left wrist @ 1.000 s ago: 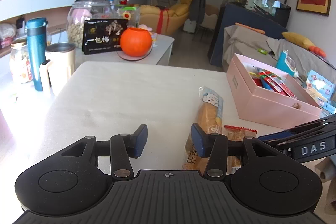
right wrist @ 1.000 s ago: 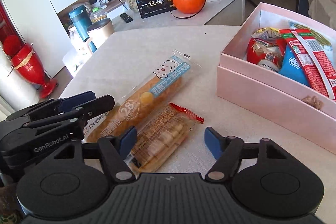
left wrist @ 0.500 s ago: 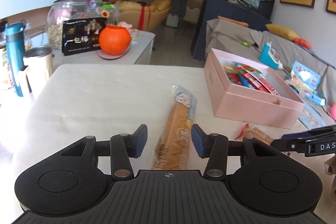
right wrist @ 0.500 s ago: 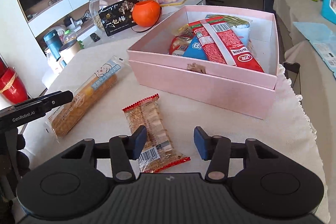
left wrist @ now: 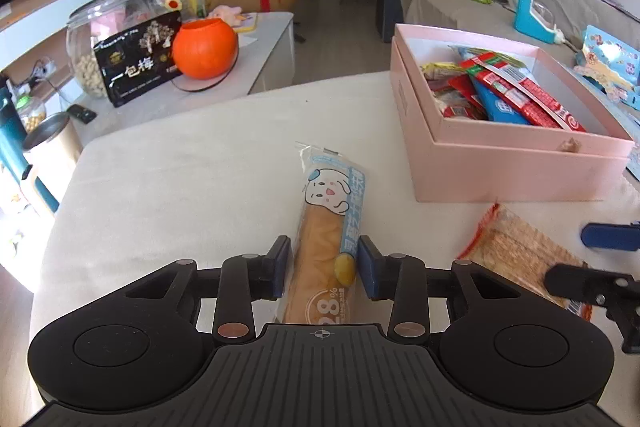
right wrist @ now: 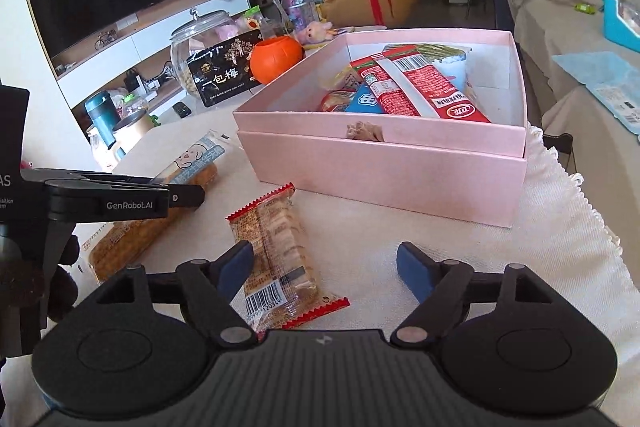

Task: Organize snacks
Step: 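Grasp the long cartoon bread packet with left, then grasp the brown biscuit packet with right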

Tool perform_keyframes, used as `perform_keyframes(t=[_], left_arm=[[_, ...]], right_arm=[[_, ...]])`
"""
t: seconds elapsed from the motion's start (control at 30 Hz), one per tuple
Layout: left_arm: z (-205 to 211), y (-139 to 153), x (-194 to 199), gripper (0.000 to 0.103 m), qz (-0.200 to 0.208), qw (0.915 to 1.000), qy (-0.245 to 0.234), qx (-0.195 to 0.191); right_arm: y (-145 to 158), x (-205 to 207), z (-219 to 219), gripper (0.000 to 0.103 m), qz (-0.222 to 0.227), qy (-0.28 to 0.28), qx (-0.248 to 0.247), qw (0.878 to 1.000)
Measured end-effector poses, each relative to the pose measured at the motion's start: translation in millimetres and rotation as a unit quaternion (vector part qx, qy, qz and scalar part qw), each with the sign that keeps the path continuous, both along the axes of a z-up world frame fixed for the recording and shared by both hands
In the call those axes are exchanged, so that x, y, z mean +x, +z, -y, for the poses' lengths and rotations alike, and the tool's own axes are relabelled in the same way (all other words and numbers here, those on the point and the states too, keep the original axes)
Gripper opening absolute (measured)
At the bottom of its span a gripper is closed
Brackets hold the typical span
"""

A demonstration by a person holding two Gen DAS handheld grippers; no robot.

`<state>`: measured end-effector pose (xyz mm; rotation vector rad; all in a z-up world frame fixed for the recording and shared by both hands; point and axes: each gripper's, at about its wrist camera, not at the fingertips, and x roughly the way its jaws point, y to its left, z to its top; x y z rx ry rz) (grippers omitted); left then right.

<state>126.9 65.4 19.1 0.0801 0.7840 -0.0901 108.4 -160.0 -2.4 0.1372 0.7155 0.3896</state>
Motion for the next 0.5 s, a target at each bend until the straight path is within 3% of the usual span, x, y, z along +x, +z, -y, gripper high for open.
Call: perform_keyframes(t=[0.13,0.3,0.4,0.5], left_arm=[[4,2,-32,0.038,-0.012,0.9999,-0.009,0.004],[-6,-1,-66,0.039,-0.012,0.9997,0.007,-0.021],[-14,-3,-73,0.040,0.000,0.9985,0.018,-0.051],[-15,-4,-70,0.041,0.005,0.9979,0.020,-0.061]], right_arm=[[-1,1,3,0.081,-0.003,0.000,0.010,1.000],[-1,0,-1,0.086,-0.003,0.008,0.000,1.000],[-1,0,-12,0.091,0.000,0.018,-0.032,0.999],[-3,-1,-33,0.097,0.002,0.032,-0.095,0.995]])
